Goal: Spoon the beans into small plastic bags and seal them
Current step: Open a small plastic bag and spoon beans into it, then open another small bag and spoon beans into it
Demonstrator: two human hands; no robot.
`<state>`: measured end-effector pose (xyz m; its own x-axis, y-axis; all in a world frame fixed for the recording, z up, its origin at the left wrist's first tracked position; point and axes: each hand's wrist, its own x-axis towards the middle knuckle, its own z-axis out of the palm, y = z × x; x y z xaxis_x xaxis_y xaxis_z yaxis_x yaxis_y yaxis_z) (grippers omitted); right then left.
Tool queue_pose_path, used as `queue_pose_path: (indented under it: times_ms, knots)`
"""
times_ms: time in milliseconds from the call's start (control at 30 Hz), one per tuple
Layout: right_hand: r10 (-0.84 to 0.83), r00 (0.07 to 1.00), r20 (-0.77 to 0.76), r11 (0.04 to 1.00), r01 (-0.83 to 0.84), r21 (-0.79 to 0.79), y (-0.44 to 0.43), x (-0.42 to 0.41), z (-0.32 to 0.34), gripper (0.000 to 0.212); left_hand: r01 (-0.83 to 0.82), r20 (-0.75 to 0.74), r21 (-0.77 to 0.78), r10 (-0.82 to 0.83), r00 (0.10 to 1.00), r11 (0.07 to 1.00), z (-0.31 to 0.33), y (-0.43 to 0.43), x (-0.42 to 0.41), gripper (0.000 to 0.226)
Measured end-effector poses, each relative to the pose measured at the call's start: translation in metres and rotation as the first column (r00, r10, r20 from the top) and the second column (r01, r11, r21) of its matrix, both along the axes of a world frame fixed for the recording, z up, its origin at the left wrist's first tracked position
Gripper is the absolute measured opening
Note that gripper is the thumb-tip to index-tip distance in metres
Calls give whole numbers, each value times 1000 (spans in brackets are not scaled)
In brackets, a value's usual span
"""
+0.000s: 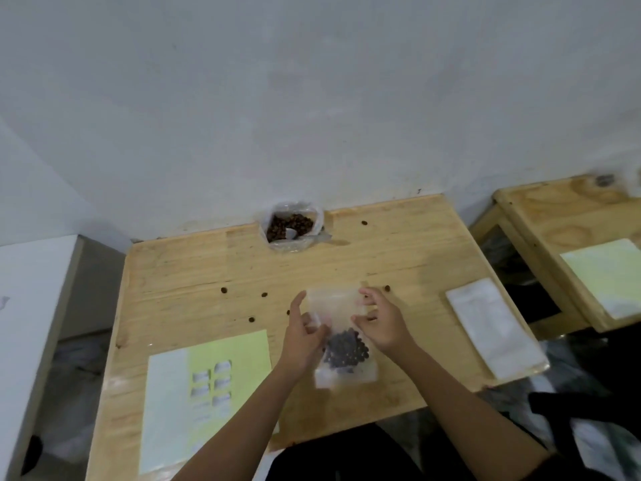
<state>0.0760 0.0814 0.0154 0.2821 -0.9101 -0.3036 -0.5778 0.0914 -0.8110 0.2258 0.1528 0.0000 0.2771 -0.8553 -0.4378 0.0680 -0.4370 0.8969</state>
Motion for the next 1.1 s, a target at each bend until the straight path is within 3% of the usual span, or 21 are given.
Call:
queue_pose_path:
  times_ms: [200,367,567,733,833,933,1100]
  knots:
    - [129,989,-78,990,-133,-46,19,-16,-24,55,59,54,108,-65,996,992,-19,23,-9,79]
    - [197,976,-95,966,-210,-152,18,-19,-33,50,28,244,131,-59,968,991,-21,30,-16,80]
    - [302,943,-136,937,-320,-140,8,-24,-41,40,122,538,126,-172,826,984,-22,32,-23,66]
    - [390,905,-171,908,-408,-89,-7,-36,-34,42,96,639,219,-218,738,971,-8,18,-31,74]
    - [325,935,-144,923,-346,-167,-30,-58,-18,33,148,696,156,-215,686,977,4,-6,-47,66]
    - [150,986,-77,951,-165,-262,-55,-95,-2,23,226,693,65,-207,691,972,16,-42,-77,57]
    - [-112,983,-147,932,52,-359,-85,-177,-4,15,417,700,32,-319,639,908,12,-92,-146,60]
